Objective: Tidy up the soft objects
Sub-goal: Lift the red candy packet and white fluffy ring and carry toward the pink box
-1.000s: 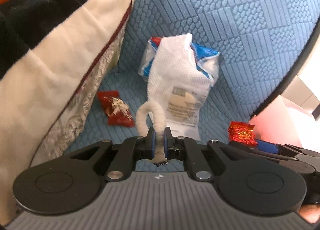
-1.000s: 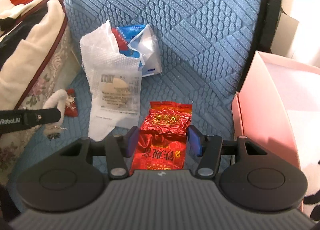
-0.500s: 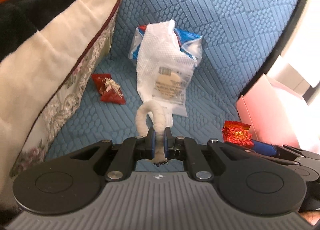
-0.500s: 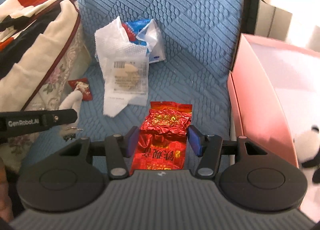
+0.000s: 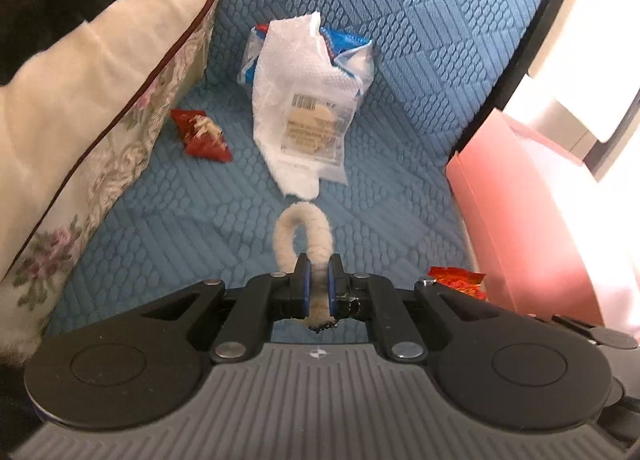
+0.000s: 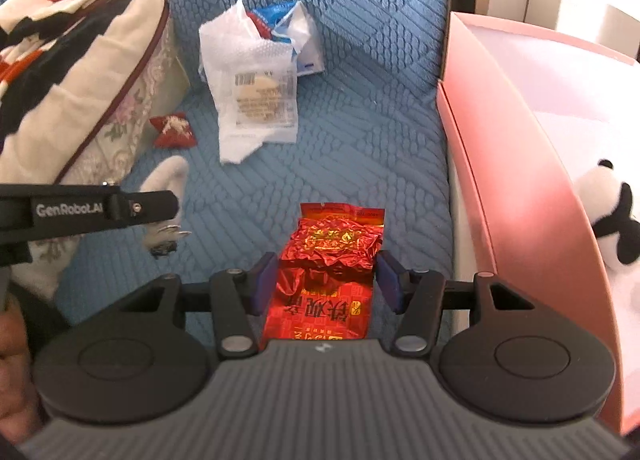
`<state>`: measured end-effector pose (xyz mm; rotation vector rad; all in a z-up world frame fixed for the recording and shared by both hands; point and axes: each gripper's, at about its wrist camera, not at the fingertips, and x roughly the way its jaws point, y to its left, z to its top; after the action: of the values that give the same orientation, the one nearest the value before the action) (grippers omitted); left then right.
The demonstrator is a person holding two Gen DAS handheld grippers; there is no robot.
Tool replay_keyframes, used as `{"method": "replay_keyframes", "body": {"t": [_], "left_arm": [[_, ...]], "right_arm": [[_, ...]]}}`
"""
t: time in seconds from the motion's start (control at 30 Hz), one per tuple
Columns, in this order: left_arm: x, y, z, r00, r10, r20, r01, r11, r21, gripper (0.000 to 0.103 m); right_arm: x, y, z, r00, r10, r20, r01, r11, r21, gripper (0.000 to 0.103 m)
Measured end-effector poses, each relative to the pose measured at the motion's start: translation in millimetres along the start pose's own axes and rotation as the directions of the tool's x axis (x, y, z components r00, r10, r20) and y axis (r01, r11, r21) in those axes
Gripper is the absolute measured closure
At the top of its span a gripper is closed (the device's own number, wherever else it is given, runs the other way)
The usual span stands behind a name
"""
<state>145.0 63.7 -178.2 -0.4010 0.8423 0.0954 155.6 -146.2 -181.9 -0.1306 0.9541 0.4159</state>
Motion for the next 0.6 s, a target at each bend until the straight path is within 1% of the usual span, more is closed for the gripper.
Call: {"method": "replay_keyframes", "body": {"t": [0.1, 0.2, 0.3, 0.43, 0.6], "left_arm": [[-8, 3, -7, 1.000, -0.003, -0.003, 0.003, 1.000, -0.007, 0.093], [-19, 5, -17, 1.000, -0.024, -0.007, 0.024, 1.000, -0.012, 0.093], [-27, 4, -26, 0.999, -0.028, -0.020, 0.027, 0.999, -0.020, 0.093], [-34, -1, -29, 0.999, -0.046, -0.021, 0.046, 0.999, -0.020, 0.093], [-45, -10, -26, 0.997, -0.071, -0.029, 0.070, 0.997, -0.038, 0.093]], "right_arm": [[-7, -3, -6, 1.000, -0.003, -0.007, 0.003, 1.000, -0.004, 0.046], [-18, -6, -12, 1.000, 0.013, -0.002, -0.013, 1.000, -0.015, 0.046], [-31, -6, -17, 1.000, 0.027, 0.001, -0.027, 0.999, -0.019, 0.046], [-42, -6, -23, 0.999, 0.034, -0.004, -0.034, 0.999, -0.021, 0.046], [-57, -12, -21, 0.999, 0.030, 0.012, -0.030, 0.999, -0.011, 0.046]]}}
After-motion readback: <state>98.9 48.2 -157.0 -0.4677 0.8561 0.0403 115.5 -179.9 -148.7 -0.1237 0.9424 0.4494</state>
